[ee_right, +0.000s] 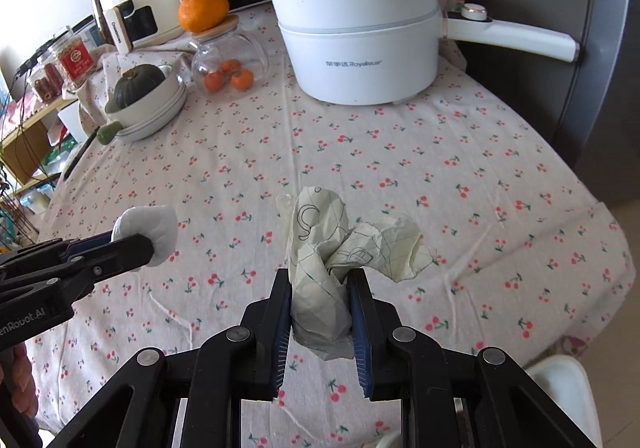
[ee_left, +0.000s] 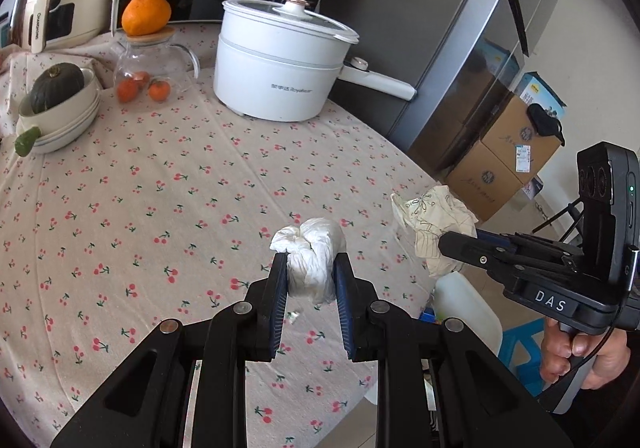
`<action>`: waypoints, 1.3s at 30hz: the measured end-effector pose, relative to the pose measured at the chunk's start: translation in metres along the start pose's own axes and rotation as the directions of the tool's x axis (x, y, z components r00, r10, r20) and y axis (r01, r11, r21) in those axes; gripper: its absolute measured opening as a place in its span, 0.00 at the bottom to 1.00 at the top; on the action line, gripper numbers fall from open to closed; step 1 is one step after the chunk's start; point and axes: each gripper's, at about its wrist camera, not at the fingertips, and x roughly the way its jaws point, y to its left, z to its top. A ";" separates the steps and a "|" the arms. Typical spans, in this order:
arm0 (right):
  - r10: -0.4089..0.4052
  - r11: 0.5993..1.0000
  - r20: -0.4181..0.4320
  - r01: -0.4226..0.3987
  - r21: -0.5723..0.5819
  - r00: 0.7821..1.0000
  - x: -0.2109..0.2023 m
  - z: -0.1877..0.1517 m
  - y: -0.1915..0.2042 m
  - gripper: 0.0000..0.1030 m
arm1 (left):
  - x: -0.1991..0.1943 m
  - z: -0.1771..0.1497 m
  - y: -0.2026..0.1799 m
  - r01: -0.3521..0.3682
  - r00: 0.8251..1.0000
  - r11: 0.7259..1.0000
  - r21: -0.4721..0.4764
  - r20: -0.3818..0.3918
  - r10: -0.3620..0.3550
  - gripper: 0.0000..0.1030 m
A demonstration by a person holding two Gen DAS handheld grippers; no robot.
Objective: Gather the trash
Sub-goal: 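Carry the tissue and crumpled paper to the bin and open both grippers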
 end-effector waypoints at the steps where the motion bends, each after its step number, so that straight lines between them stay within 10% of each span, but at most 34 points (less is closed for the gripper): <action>1: -0.007 1.000 -0.002 0.007 0.012 1.000 -0.004 -0.004 -0.004 0.24 | 0.000 -0.003 -0.007 0.006 1.000 1.000 0.017 -0.006 -0.006 0.23; 13: -0.223 0.973 -0.050 0.225 0.050 0.974 -0.042 -0.045 -0.088 0.24 | 0.027 -0.035 -0.082 0.128 0.987 0.974 0.187 -0.123 -0.106 0.24; 21: -0.276 0.955 -0.175 0.290 0.064 0.945 -0.048 -0.080 -0.139 0.24 | 0.066 -0.070 -0.154 0.291 0.937 0.912 0.290 -0.277 -0.211 0.24; 33: -0.282 0.939 -0.248 0.320 0.127 0.927 -0.053 -0.103 -0.175 0.25 | 0.124 -0.110 -0.190 0.273 0.904 0.889 0.368 -0.414 -0.106 0.26; 36: -0.272 0.935 -0.273 0.321 0.151 0.923 -0.050 -0.107 -0.181 0.25 | 0.129 -0.111 -0.187 0.266 0.902 0.888 0.374 -0.422 -0.092 0.34; 39: -0.271 0.936 -0.295 0.322 0.142 0.916 -0.046 -0.110 -0.181 0.25 | 0.129 -0.109 -0.185 0.242 0.908 0.895 0.376 -0.413 -0.072 0.65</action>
